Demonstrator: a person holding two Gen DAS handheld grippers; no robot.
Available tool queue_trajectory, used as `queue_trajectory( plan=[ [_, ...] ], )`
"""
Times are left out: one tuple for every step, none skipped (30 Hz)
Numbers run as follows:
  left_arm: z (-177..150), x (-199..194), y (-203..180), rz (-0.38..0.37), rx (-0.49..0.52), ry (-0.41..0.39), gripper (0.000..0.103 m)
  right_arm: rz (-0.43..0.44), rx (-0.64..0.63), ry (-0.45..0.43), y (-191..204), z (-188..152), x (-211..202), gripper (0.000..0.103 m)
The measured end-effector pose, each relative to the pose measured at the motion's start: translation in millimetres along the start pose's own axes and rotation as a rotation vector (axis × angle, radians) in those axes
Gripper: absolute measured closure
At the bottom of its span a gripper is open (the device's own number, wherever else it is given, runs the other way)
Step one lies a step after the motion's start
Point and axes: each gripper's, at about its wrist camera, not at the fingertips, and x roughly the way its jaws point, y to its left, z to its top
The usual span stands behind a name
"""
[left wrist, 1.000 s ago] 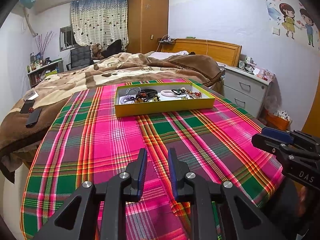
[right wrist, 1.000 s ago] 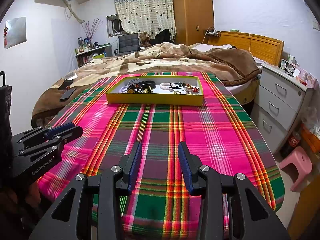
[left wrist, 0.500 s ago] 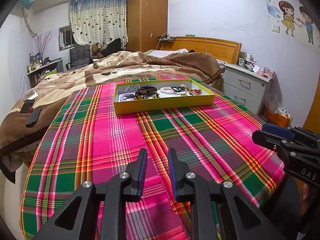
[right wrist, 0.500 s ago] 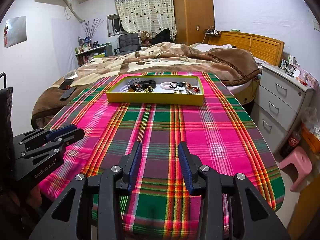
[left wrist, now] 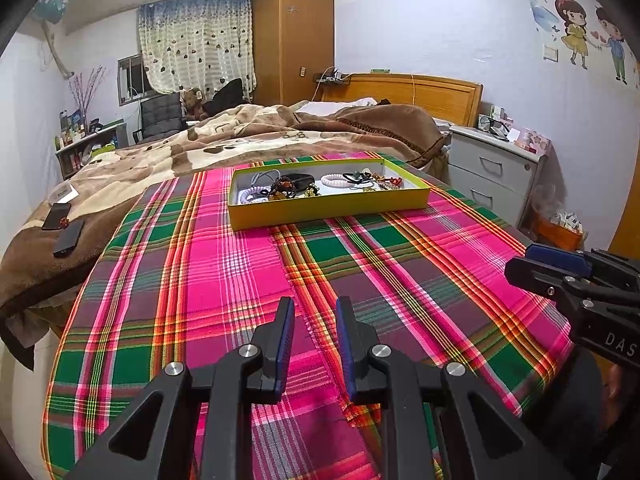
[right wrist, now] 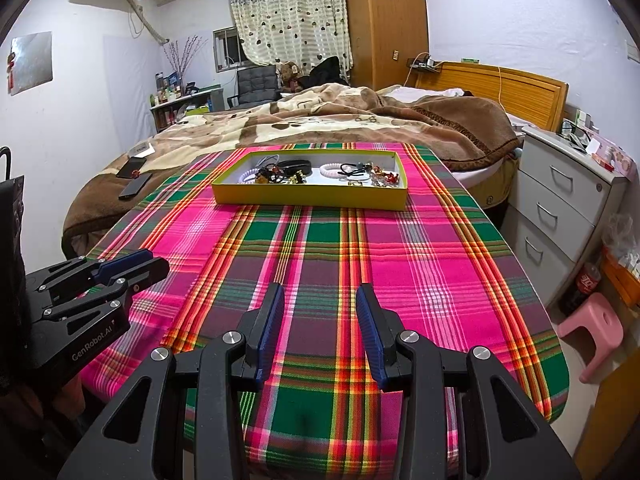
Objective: Organize jewelry
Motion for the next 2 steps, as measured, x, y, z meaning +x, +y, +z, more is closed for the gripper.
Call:
queue_trajectory(
  plan=[
    [0.0, -0.1, 0.8, -0.003, -0.003, 0.001, 0.083, 0.001, 0.0, 0.0, -0.1, 0.2, -0.1, 0.065],
    [-0.2, 0.1, 0.9, -0.005, -0.004, 0.003, 0.083, 0.001, 0.001, 0.0, 0.0, 0.2, -0.1, 0.065]
  ],
)
